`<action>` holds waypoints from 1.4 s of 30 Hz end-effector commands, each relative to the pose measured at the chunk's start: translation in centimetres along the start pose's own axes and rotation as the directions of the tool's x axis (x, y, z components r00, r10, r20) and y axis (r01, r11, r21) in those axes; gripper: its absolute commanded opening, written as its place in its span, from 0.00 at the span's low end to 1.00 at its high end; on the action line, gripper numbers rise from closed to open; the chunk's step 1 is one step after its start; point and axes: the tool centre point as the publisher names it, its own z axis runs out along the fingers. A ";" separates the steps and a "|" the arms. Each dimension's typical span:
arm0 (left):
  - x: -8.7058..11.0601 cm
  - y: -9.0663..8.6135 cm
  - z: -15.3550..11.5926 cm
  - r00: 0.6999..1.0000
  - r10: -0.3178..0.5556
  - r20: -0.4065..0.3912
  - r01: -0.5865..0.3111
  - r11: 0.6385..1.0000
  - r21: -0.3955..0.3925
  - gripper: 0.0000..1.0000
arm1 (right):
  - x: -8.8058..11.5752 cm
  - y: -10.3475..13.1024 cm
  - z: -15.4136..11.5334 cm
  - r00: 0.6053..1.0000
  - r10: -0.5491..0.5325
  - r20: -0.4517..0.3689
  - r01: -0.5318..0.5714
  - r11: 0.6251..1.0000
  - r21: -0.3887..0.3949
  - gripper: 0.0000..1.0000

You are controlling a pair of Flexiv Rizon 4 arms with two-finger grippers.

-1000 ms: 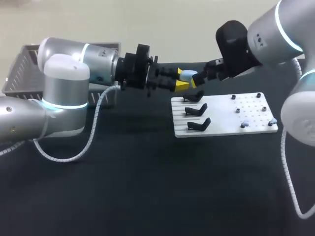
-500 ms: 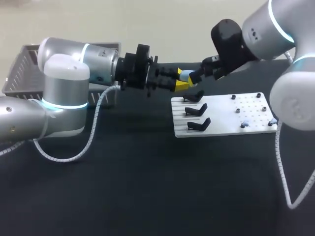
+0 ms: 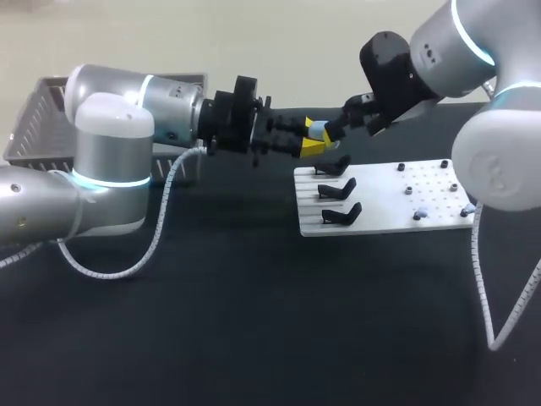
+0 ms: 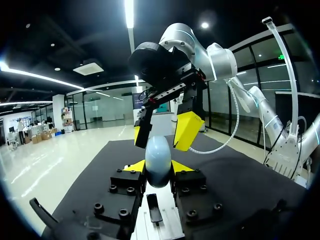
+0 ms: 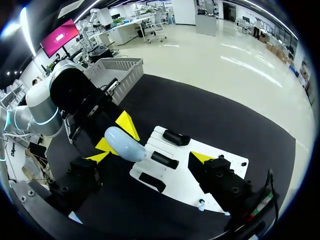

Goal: Pick up each earbud case from the left stands, insert the matching earbuds, close the lid, and place the case in the box.

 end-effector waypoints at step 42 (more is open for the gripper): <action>0.1 0.1 0.0 1.000 0.001 0.001 -0.001 1.000 0.000 0.00 | -0.7 -0.6 -1.2 0.999 0.013 0.036 -0.014 1.000 0.028 1.00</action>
